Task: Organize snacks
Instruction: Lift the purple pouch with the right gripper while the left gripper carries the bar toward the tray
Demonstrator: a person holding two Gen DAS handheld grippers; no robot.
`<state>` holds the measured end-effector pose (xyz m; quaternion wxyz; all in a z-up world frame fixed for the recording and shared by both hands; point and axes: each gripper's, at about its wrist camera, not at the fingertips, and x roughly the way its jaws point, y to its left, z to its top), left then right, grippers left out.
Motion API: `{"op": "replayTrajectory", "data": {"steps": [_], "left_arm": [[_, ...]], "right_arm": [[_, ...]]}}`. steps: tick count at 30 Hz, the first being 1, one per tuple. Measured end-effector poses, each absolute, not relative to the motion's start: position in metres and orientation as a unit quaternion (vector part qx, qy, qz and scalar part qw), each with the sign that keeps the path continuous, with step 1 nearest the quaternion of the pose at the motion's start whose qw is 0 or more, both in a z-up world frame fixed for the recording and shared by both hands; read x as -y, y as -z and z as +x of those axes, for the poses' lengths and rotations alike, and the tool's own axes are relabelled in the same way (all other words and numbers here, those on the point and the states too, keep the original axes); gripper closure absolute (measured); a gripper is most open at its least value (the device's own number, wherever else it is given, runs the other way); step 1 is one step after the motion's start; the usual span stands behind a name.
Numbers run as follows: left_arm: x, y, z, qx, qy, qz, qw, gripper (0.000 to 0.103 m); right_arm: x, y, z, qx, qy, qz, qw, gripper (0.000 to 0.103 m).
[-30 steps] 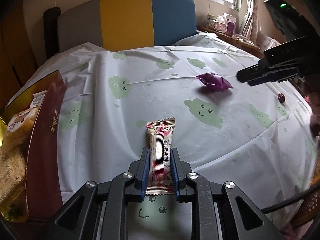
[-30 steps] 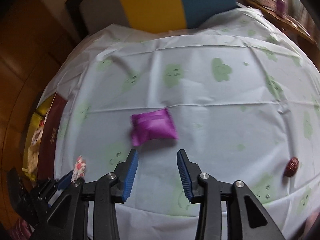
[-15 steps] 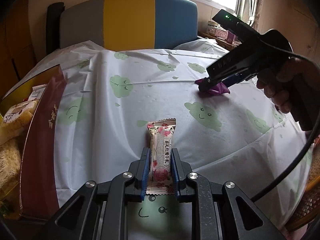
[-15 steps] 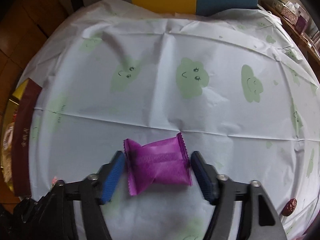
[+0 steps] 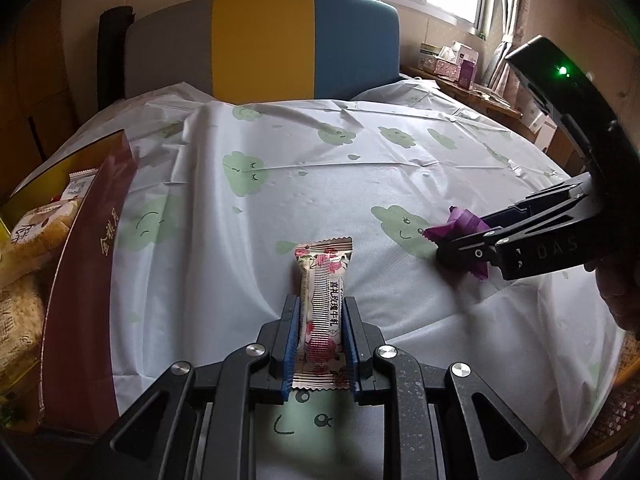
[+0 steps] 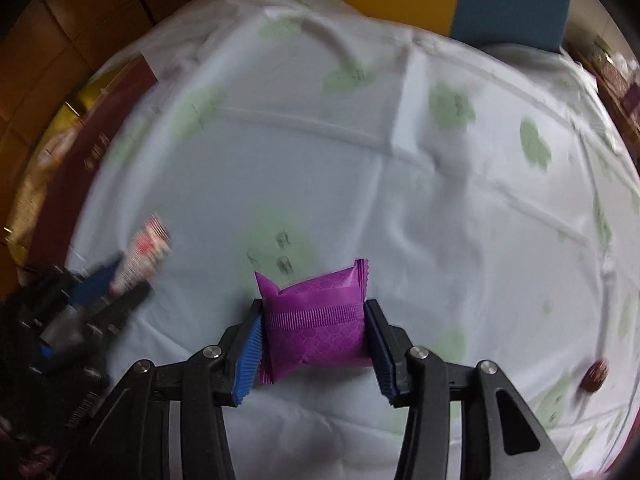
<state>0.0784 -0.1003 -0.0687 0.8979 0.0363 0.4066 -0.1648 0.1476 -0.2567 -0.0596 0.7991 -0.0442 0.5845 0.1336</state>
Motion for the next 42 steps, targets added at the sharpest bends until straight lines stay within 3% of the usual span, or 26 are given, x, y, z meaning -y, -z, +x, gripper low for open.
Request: {"op": "replayTrajectory", "data": {"steps": [42], "left_arm": [[0.068, 0.018, 0.043, -0.403, 0.133, -0.011, 0.905, 0.083]], "right_arm": [[0.232, 0.058, 0.129, -0.544, -0.132, -0.124, 0.82, 0.05]]}}
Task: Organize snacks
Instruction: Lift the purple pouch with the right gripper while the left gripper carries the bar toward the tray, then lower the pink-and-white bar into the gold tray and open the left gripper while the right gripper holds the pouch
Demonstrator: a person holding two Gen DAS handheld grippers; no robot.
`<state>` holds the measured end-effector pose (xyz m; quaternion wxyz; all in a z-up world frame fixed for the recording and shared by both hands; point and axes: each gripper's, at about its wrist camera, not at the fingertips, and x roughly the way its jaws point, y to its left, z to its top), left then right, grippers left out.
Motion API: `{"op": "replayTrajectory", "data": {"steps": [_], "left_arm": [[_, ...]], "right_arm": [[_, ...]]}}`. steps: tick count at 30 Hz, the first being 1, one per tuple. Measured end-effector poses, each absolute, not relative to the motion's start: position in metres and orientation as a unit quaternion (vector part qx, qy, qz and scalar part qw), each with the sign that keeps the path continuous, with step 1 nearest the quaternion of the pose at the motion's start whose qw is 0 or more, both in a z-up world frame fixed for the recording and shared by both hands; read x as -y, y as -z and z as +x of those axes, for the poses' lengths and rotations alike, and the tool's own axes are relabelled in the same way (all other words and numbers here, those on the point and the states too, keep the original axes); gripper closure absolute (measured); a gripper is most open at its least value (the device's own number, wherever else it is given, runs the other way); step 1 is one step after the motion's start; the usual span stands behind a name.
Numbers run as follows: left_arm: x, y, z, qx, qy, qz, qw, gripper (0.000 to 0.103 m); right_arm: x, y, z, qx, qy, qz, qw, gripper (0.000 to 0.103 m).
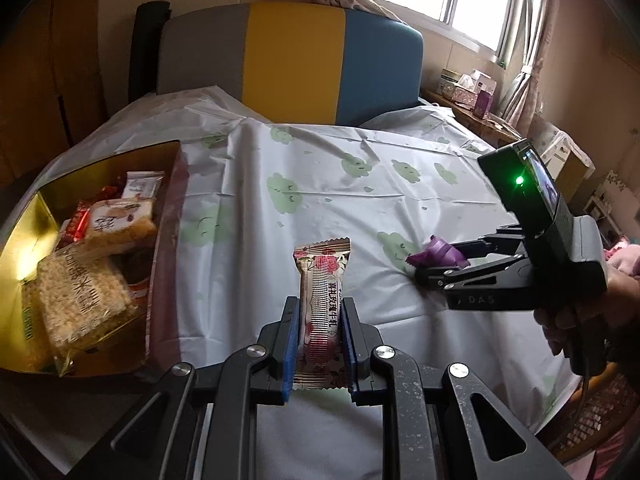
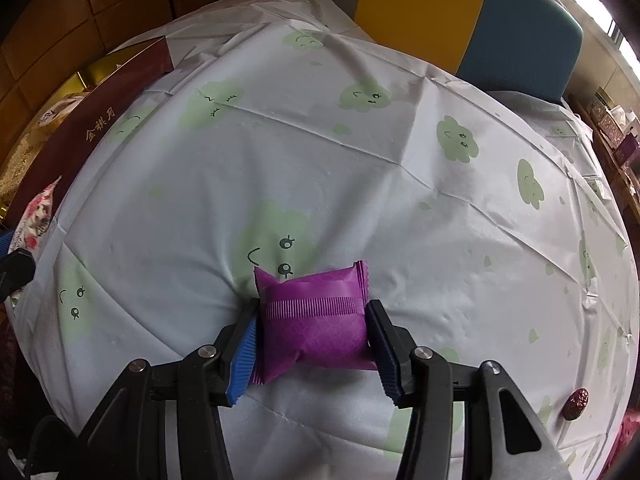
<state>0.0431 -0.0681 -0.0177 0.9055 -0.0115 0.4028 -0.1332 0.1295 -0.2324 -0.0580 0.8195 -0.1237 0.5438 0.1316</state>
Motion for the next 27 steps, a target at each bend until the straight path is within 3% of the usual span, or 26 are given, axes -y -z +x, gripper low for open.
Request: {"op": "replayTrajectory", "data": {"steps": [15, 27], "left_arm": [[0.012, -0.011, 0.022, -0.377, 0.105, -0.059, 0.918, 0.083], [-0.124, -0.033, 0.034, -0.348, -0.054, -0.172, 0.92, 0.083]], "right_arm": [[0.233, 0.056, 0.128, -0.543, -0.127, -0.132, 0.82, 0.049], [0.23, 0.055, 0.126, -0.54, -0.124, -0.141, 0.82, 0.048]]}}
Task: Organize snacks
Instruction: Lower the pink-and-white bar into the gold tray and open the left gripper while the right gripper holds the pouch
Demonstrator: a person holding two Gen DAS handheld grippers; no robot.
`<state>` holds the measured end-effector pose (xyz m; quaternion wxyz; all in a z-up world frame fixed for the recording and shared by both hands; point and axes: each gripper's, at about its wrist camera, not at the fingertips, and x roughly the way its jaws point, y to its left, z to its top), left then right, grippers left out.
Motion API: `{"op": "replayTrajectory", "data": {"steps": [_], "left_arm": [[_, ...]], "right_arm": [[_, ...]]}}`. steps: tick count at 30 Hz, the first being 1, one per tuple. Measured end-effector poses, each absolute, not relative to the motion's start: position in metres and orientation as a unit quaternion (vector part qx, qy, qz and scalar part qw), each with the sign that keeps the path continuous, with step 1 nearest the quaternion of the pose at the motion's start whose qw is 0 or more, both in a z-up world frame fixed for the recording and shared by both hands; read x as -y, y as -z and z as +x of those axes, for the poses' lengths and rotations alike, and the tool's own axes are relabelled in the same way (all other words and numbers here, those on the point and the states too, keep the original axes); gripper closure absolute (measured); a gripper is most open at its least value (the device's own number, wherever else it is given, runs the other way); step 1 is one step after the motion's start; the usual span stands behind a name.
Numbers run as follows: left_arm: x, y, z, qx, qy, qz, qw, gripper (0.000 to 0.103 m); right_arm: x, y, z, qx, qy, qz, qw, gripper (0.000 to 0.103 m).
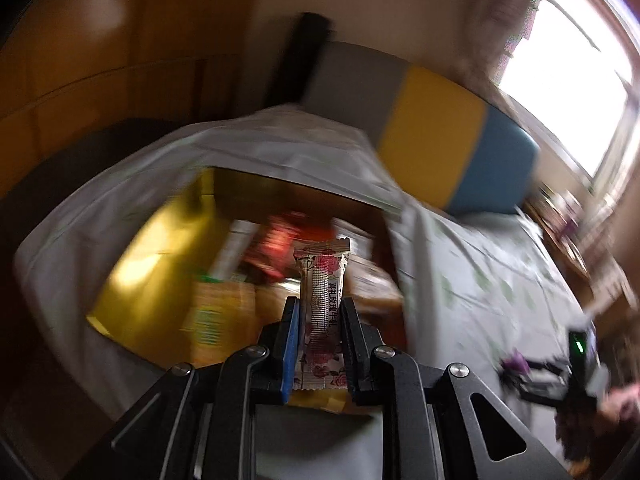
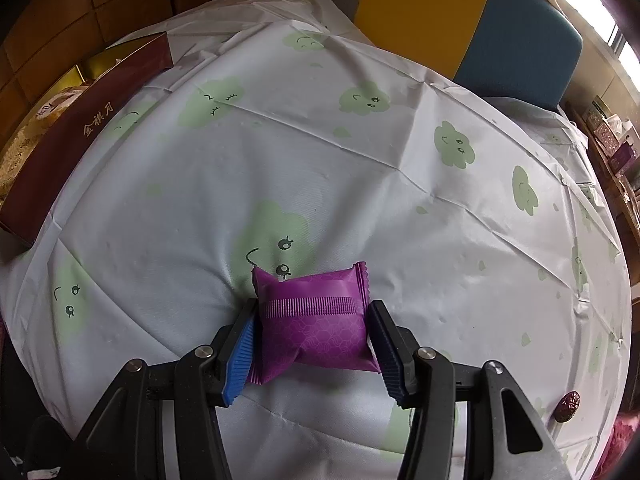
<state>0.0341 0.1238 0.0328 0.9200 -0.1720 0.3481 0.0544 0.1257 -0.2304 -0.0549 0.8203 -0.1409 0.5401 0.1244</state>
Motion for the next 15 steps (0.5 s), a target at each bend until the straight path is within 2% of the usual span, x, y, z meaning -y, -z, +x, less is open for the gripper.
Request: {"op": "replayTrajectory", "data": {"steps": [8, 15], "left_arm": [[-0.187, -0.026, 0.044, -0.362, -0.101, -0.255, 0.891, 0.083], [-0.185, -0.036, 0.092, -0.358, -0.083, -0.265, 0.892, 0.083]], "right_arm": [[0.23, 0.055, 0.125, -0.54, -0.123, -0.143, 0.82, 0.048], [0.231, 0.055, 0.126, -0.54, -0.124, -0.141, 0.82, 0.048]]}}
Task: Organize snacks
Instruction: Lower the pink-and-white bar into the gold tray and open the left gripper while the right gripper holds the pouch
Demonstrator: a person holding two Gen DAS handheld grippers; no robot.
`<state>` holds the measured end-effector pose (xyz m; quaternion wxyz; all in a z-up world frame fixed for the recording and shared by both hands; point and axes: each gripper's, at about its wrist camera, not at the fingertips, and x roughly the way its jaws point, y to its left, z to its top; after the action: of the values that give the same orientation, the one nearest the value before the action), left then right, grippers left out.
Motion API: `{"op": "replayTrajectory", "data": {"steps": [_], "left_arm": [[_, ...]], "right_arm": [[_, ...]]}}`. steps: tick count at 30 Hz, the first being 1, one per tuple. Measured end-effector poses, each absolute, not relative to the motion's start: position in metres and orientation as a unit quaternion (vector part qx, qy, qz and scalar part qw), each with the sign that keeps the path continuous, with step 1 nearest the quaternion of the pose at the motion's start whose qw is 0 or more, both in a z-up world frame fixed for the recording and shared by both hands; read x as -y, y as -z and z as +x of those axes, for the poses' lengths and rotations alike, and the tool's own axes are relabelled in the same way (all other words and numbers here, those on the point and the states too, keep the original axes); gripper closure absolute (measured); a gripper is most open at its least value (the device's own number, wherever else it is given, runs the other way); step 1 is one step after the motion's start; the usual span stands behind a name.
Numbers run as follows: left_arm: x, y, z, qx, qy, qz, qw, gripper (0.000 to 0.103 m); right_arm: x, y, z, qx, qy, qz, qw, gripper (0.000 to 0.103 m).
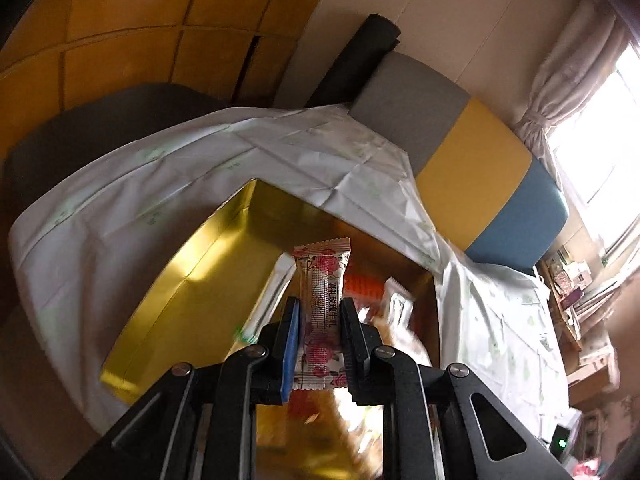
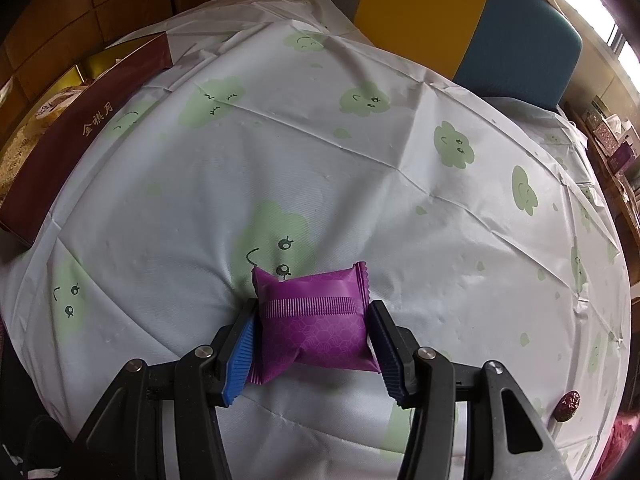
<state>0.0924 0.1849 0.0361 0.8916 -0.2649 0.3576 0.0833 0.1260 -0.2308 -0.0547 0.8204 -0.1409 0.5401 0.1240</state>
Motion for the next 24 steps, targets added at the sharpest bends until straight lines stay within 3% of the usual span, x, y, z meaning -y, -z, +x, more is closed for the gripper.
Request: {"op": "replayTrajectory", "data": {"steps": [10, 24], "left_arm": [[-0.172, 0.04, 0.145, -0.455, -0.118, -0.244, 0.848, 0.081], [-0.156, 0.022, 0.127, -0.425, -0.134, -0.171, 0.879, 0.075]], "right_arm": [[0.231, 0.055, 0.127, -0.541, -0.125, -0.141, 0.82, 0.048], [0.23, 0.055, 0.127, -0.541, -0.128, -0.148, 0.818, 0.048]]}}
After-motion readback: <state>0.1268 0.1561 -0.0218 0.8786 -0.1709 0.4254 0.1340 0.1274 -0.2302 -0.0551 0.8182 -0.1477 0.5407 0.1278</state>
